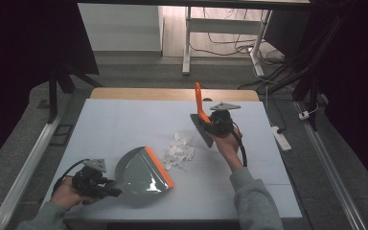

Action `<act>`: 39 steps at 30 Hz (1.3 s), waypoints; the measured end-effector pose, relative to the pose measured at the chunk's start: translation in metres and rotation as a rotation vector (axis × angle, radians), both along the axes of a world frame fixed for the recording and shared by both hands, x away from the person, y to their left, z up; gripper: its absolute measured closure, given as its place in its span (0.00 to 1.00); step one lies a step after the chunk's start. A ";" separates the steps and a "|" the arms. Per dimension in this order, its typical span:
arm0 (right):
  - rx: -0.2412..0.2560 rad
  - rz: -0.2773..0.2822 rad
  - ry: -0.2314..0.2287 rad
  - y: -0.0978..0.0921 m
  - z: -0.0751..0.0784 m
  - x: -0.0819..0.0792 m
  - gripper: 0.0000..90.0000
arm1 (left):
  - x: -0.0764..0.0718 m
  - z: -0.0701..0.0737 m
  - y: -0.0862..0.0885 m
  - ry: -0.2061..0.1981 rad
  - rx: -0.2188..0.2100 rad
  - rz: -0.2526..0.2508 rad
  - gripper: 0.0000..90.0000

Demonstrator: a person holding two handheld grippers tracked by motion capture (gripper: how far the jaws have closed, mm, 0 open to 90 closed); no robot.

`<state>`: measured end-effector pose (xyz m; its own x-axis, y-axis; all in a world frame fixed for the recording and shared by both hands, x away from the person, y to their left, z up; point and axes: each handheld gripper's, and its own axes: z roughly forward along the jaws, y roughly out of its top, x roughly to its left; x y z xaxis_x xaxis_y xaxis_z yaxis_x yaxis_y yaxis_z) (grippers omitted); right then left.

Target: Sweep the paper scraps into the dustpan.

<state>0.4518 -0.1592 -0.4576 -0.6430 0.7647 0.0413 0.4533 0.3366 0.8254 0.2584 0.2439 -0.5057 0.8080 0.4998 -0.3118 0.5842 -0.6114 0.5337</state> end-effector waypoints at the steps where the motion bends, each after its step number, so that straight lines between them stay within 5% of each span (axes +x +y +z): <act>1: -0.003 -0.001 0.003 0.002 -0.001 0.002 0.78 | 0.000 0.000 0.000 -0.002 0.005 0.003 0.68; 24: -0.068 0.014 0.043 0.038 -0.020 0.021 0.78 | 0.008 -0.007 -0.012 0.026 0.020 0.004 0.68; 39: -0.124 0.091 0.067 0.071 -0.025 0.016 0.78 | 0.013 -0.012 -0.016 0.047 -0.004 0.022 0.68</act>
